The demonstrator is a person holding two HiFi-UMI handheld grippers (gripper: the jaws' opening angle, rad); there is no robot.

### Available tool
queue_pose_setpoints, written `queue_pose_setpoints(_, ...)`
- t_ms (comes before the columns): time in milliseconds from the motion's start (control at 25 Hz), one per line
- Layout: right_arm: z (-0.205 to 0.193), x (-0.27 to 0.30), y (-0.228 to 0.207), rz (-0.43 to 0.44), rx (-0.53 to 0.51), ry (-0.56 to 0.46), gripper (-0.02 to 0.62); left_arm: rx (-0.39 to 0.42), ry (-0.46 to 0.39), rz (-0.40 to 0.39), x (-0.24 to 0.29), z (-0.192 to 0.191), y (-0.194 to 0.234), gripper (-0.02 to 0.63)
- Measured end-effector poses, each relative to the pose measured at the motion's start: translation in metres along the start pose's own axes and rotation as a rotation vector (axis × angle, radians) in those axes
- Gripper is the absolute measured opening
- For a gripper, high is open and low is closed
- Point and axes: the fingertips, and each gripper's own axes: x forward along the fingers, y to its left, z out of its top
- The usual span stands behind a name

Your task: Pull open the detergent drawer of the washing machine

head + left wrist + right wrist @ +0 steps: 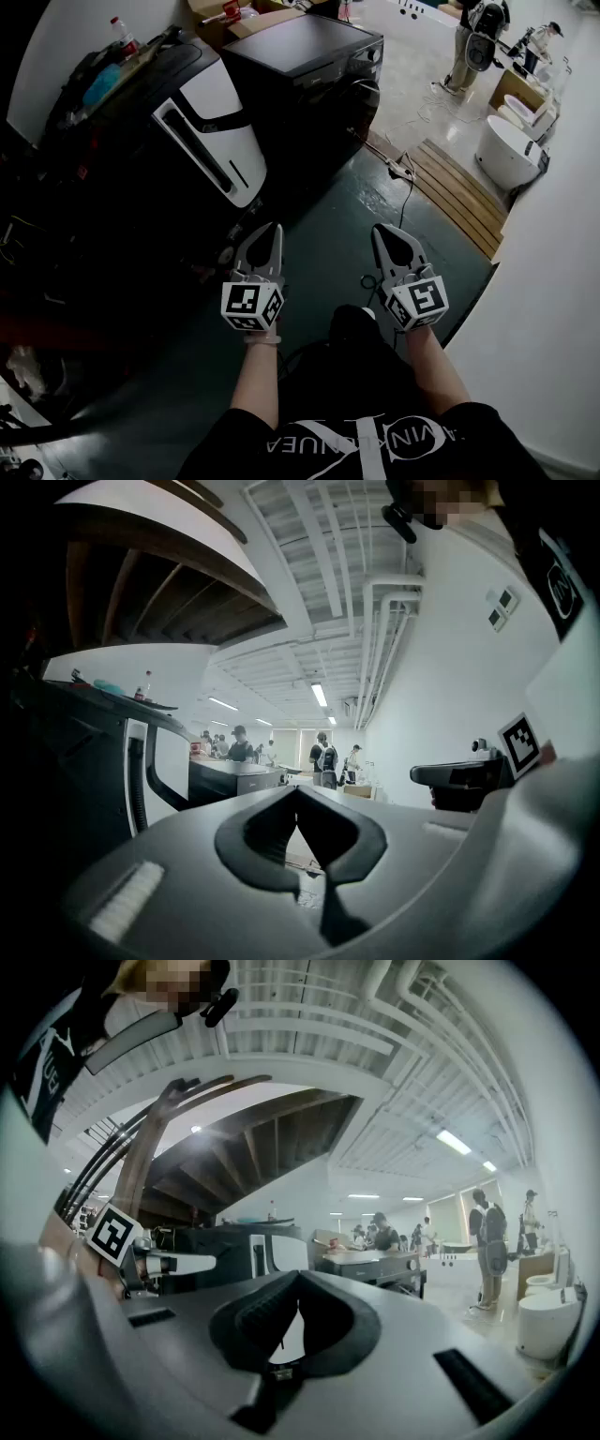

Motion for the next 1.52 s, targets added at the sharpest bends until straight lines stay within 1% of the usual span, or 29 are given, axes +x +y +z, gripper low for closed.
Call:
queue_pose_setpoints(320, 0.009, 0.013, 0.009, 0.023, -0.02, -0.005, 0.012, -0.012, 0.007, 0.003, 0.003, -0.006, 0.009, 0.011)
queue_pose_setpoints(560, 0.004, 0.037, 0.012, 0.037, -0.029, -0.005, 0.012, -0.006, 0.008, -0.006, 0.018, -0.009, 0.026, 0.011)
queue_pose_setpoints(680, 0.0, 0.057, 0.007, 0.031, -0.037, 0.01, 0.012, 0.002, 0.022, -0.023, 0.033, -0.011, 0.038, 0.011)
queue_pose_setpoints(760, 0.0, 0.072, 0.004, 0.013, -0.033, 0.021, 0.012, 0.019, 0.035, -0.049, 0.044, -0.011, 0.045, 0.011)
queue_pose_setpoints(840, -0.002, 0.088, 0.004, 0.008, -0.019, 0.015, 0.014, 0.033, 0.041, -0.068, 0.055, -0.011, 0.056, 0.011)
queue_pose_setpoints(960, -0.002, 0.115, 0.007, 0.011, 0.005, -0.011, 0.014, 0.03, 0.043, -0.077, 0.069, -0.013, 0.077, 0.011)
queue_pose_setpoints(1080, -0.006, 0.141, 0.003, -0.007, -0.008, -0.001, 0.014, 0.018, 0.051, -0.083, 0.082, -0.015, 0.097, 0.011)
queue_pose_setpoints(1240, -0.005, 0.178, 0.002, -0.024, 0.007, 0.003, 0.014, 0.02, 0.065, -0.092, 0.099, -0.016, 0.127, 0.011)
queue_pose_setpoints(1520, -0.013, 0.237, -0.004, -0.025, 0.003, 0.02, 0.014, 0.007, 0.085, -0.104, 0.135, -0.021, 0.171, 0.011)
